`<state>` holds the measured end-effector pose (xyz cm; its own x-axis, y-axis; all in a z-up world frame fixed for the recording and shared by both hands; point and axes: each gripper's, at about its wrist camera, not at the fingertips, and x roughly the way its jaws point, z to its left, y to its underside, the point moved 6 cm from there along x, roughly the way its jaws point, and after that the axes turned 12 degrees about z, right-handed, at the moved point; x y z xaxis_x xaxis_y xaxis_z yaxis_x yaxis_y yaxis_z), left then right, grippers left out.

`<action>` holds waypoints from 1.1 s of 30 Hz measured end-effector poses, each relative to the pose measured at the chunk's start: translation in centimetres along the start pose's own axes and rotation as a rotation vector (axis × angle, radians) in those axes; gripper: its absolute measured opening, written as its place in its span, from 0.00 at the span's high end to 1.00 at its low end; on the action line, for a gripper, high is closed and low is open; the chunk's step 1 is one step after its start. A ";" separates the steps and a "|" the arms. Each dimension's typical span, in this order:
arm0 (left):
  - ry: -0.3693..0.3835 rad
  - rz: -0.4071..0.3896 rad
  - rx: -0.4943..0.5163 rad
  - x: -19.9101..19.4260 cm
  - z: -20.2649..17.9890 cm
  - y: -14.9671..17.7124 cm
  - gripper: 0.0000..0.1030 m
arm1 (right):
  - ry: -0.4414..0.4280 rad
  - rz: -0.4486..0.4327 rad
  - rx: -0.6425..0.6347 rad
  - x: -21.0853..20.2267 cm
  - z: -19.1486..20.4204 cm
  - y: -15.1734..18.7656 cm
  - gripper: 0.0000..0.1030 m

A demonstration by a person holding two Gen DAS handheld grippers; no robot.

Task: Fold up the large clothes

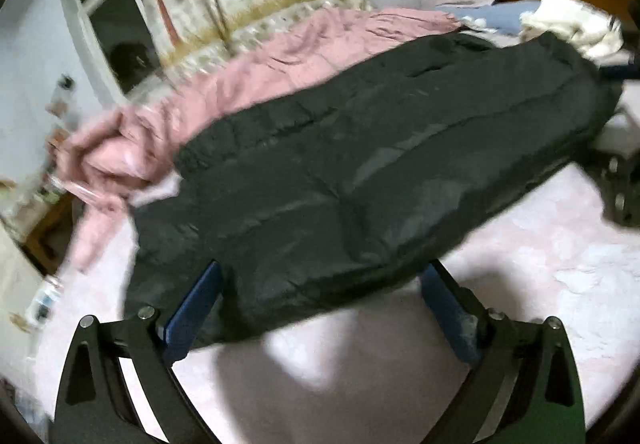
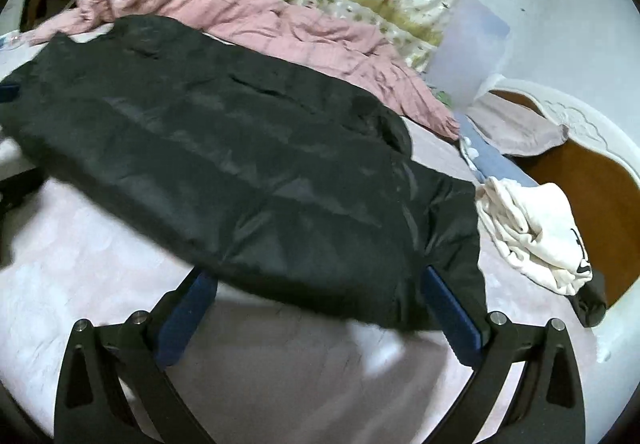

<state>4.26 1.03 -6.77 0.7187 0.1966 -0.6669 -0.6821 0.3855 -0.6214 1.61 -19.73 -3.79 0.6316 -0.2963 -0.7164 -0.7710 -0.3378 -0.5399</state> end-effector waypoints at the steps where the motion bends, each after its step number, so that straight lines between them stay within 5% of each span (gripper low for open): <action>1: -0.031 -0.003 0.008 0.2 -0.1 -0.2 0.05 | 0.028 0.012 0.020 0.6 -0.5 -0.6 0.00; 6: -0.121 0.056 -0.057 2.3 2.8 -1.1 0.09 | 0.028 0.013 0.067 1.5 -1.7 -1.6 0.07; 8: -0.180 0.085 -0.083 3.3 4.5 -1.0 0.09 | 0.021 0.036 0.056 1.9 -1.7 -1.4 0.28; 10: -0.194 0.113 -0.123 4.0 6.1 -0.6 0.09 | 0.044 0.051 0.056 2.4 -2.0 -1.3 0.32; 12: -0.184 0.120 -0.166 4.1 7.3 -0.1 0.20 | 0.062 0.055 0.083 2.4 -2.6 -1.3 0.42; 14: -0.189 0.103 -0.168 3.9 7.8 0.1 0.66 | 0.060 0.062 0.098 2.5 -3.1 -1.1 0.67; 17: -0.200 0.056 -0.148 2.3 7.8 0.4 0.84 | 0.043 0.031 0.102 1.4 -3.2 -0.7 0.80; 27: -0.044 0.076 -0.249 -6.8 9.2 5.3 0.82 | -0.055 -0.066 0.137 -8.9 -3.7 5.1 0.80; 33: -0.047 -0.007 -0.350 -7.5 11.8 0.9 0.59 | 0.041 -0.131 0.089 -10.6 -4.5 2.4 0.76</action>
<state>-0.12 10.54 2.55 0.7232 0.2400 -0.6476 -0.6764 0.0566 -0.7343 -6.54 -21.44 4.48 0.7285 -0.2917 -0.6198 -0.6849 -0.2956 -0.6659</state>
